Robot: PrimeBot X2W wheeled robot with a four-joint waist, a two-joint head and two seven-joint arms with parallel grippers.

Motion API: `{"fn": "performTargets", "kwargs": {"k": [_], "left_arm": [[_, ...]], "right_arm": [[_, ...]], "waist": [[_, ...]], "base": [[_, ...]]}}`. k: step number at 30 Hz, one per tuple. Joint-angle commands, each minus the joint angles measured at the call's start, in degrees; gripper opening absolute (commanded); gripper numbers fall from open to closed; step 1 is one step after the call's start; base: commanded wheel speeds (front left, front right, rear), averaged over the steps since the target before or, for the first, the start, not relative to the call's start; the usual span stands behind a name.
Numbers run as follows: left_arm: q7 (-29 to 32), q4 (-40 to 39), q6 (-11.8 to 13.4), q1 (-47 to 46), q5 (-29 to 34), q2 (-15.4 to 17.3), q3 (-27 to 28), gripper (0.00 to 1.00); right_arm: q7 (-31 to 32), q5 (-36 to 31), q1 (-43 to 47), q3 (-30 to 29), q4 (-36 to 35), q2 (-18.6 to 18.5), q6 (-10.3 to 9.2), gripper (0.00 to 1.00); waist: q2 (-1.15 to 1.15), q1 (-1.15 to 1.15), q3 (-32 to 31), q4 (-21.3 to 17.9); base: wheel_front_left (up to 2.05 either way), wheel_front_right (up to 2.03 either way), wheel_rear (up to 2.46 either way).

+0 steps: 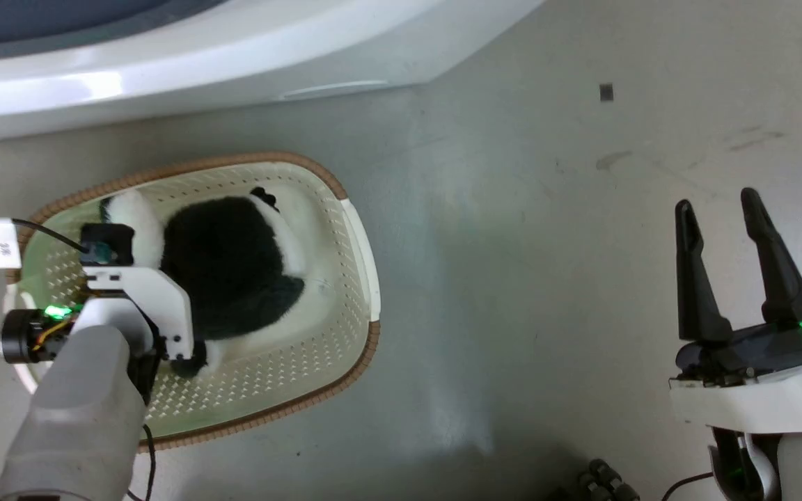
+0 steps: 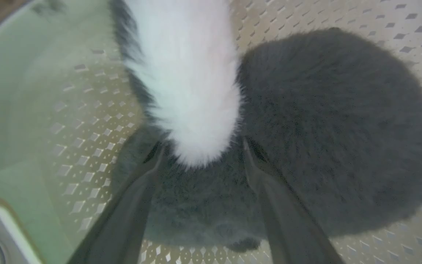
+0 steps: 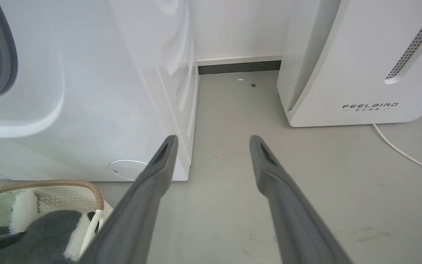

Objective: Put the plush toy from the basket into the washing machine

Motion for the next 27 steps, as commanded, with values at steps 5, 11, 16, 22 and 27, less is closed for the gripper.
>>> {"fn": "performTargets", "kwargs": {"k": [5, 11, 16, 22, 27], "left_arm": [[-0.70, 4.08, 1.17, -3.69, -1.50, 1.33, -0.78, 1.00], [-1.39, 7.64, 0.52, -6.37, -3.03, 1.95, -1.43, 1.00], [-0.26, 8.06, -2.79, -6.26, -3.56, 1.43, -2.29, 0.00], [-2.55, 8.08, -3.32, -4.70, -4.34, 0.64, -2.40, 0.00], [-5.43, 8.08, -4.10, -2.52, -4.86, -0.36, -2.72, 0.00]], "right_arm": [[-1.13, 1.01, -2.05, 0.07, -0.61, 0.04, -0.05, 1.00], [-1.85, 1.64, -2.95, -0.07, -0.92, 0.04, -0.05, 1.00], [-1.93, 1.53, -3.15, 0.01, -0.81, 0.04, -0.05, 1.00], [-1.93, 1.26, -3.36, 0.24, 0.21, 0.04, -0.05, 1.00], [-1.93, 1.16, -3.27, 0.39, 1.27, 0.04, -0.05, 1.00]], "waist": [[0.00, 0.00, 3.13, -1.23], [0.00, 0.00, 5.73, -1.85], [0.00, 0.00, 5.73, -1.64], [0.00, 0.00, 2.93, -1.39], [0.00, 0.00, -1.31, -1.24]], "base": [[0.00, 0.00, 0.00], [0.00, 0.00, 0.00], [0.00, 0.00, 0.00], [0.00, 0.00, 0.00], [0.00, 0.00, 0.00]]}}
